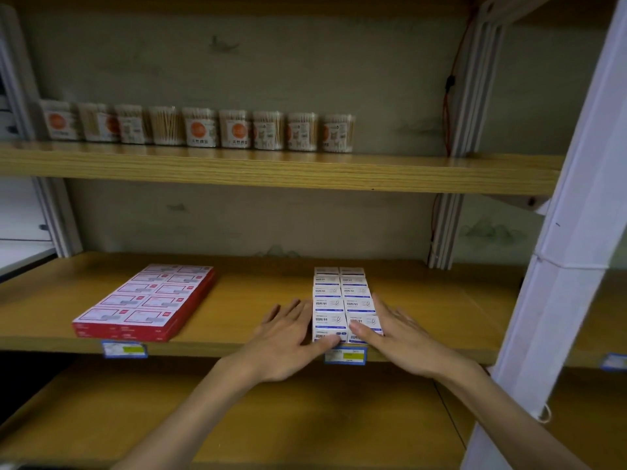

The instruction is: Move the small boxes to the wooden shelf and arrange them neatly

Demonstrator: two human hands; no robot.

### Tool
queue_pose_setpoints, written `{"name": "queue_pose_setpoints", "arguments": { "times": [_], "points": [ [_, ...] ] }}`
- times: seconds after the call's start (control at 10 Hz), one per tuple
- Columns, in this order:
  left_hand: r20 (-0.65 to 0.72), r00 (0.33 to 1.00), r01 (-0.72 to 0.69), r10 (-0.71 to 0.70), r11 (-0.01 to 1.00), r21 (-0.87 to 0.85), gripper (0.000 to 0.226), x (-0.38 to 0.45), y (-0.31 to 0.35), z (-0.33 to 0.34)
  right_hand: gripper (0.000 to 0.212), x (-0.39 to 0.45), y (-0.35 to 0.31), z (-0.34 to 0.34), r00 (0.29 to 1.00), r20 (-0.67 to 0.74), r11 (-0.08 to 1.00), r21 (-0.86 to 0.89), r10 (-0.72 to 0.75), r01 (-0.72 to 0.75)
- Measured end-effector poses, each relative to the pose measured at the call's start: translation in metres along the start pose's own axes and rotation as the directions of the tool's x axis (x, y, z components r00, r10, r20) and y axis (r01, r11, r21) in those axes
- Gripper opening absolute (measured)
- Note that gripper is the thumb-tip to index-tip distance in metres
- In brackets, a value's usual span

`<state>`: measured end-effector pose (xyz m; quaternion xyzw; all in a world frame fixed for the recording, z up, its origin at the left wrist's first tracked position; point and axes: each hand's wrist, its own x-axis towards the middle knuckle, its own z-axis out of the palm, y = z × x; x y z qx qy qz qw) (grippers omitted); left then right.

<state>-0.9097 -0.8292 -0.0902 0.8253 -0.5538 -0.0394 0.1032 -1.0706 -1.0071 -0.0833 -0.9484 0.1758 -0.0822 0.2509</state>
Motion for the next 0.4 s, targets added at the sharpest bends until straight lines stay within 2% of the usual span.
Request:
{"name": "queue_pose_setpoints", "arguments": {
  "times": [0.2, 0.3, 0.4],
  "points": [
    [-0.025, 1.000, 0.014, -0.013, 0.998, 0.058, 0.093, -0.002, 0.002, 0.001, 0.089, -0.003, -0.004, 0.002, 0.999, -0.044, 1.000, 0.010, 0.022, -0.022],
    [-0.053, 0.998, 0.023, -0.023, 1.000, 0.014, 0.098, -0.007, 0.002, -0.001, 0.082, -0.003, -0.008, 0.004, 0.996, -0.087, 0.999, 0.038, -0.001, 0.005],
    [-0.169, 0.985, 0.009, -0.036, 0.987, -0.159, 0.092, -0.019, 0.000, -0.008, 0.056, -0.012, -0.019, -0.006, 0.985, -0.169, 0.981, 0.193, 0.019, 0.014]
  ]
}}
